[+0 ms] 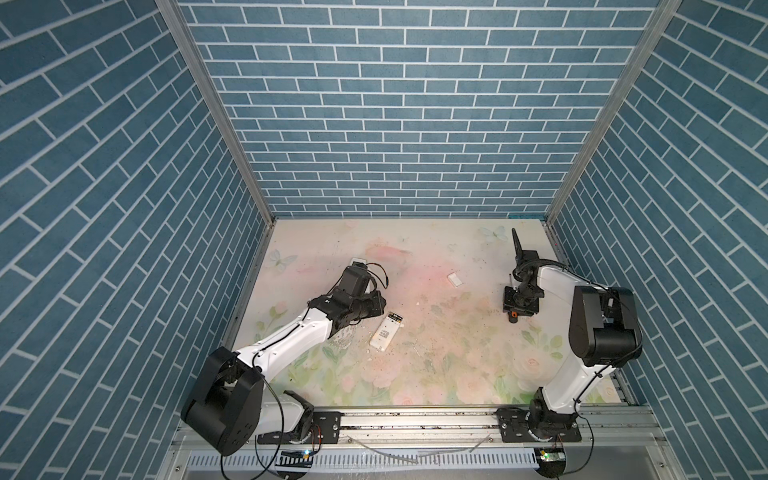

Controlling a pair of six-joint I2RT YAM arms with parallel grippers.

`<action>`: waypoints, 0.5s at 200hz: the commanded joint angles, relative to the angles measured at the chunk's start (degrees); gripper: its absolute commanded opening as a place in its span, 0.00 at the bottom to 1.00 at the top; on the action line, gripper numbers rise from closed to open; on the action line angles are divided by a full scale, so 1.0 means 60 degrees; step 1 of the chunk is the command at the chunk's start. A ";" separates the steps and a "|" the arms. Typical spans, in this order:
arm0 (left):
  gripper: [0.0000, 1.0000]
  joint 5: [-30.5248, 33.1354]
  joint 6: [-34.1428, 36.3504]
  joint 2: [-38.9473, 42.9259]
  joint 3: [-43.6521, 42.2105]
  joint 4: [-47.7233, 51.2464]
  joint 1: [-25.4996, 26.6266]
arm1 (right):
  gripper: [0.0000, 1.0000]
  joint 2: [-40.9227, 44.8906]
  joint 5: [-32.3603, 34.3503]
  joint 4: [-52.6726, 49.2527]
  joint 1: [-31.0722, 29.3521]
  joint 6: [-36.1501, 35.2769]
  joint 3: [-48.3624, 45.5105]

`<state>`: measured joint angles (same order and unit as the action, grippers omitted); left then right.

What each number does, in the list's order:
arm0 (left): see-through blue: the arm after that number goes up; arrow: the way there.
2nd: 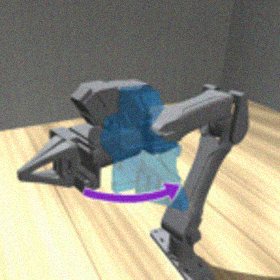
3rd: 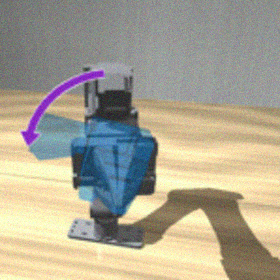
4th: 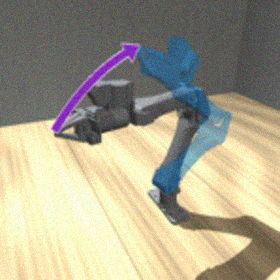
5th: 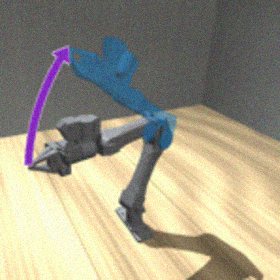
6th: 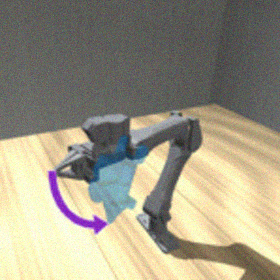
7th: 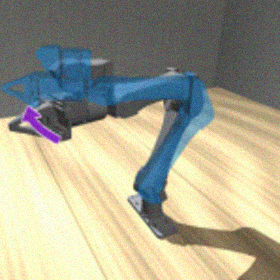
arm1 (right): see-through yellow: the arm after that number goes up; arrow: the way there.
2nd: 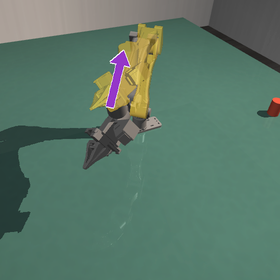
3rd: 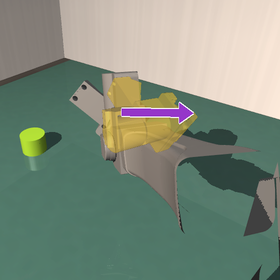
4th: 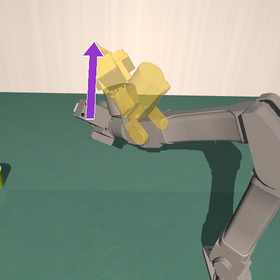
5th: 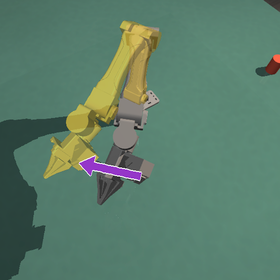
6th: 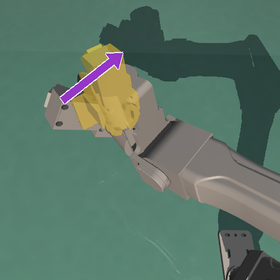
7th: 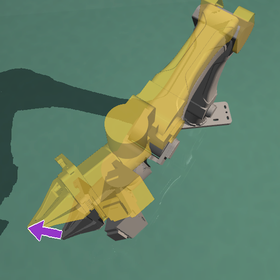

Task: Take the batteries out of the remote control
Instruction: 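Lower the right gripper onto the orange screwdriver handle and grasp it, then lift the screwdriver with the right gripper while the left gripper reaches to it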

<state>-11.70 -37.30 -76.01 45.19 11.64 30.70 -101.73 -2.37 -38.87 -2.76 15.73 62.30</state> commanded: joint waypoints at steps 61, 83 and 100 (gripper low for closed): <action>0.33 -0.1287 -0.0270 -0.0755 0.0861 -0.0883 -0.0031 | 0.03 0.1460 0.0275 -0.0978 -0.1359 -0.0296 0.0008; 0.39 -0.2236 -0.0807 -0.1298 0.1149 -0.2032 -0.0012 | 0.03 0.2451 -0.0515 -0.1280 -0.2141 -0.0485 0.0402; 0.43 -0.2890 -0.1235 -0.1714 0.1325 -0.3239 0.0046 | 0.03 0.2990 -0.1633 -0.1261 -0.2612 -0.0500 0.0643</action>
<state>-21.63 -40.88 -83.35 51.20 3.07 30.68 -88.79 -4.21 -43.51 -15.29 14.74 62.30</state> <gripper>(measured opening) 0.409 0.313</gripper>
